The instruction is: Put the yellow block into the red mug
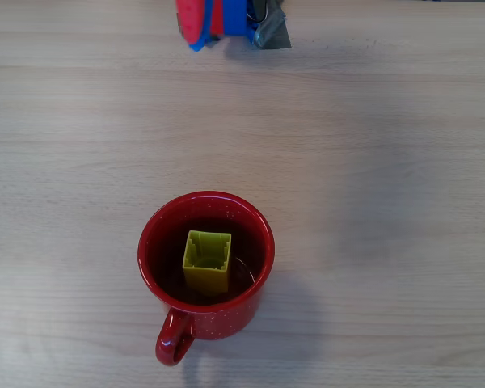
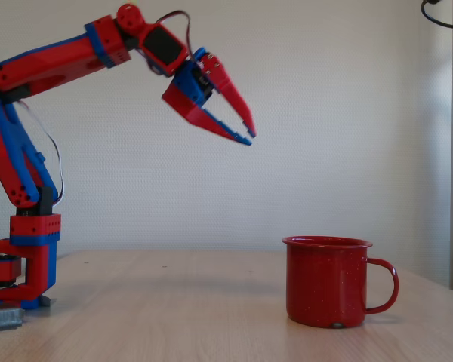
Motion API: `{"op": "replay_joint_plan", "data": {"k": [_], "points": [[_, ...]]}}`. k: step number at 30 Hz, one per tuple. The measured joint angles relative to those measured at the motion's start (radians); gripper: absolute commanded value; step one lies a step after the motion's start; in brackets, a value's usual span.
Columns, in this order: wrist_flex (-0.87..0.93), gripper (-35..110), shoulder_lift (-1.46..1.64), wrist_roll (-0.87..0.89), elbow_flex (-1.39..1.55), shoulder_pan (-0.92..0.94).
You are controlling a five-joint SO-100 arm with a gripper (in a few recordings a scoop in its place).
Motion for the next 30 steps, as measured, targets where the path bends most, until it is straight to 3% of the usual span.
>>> {"op": "replay_joint_plan", "data": {"k": [15,30], "points": [[-0.069,0,0.764,-0.011,0.853,-0.044],[0.02,0,1.14,-0.017,1.281,-0.094]]}}
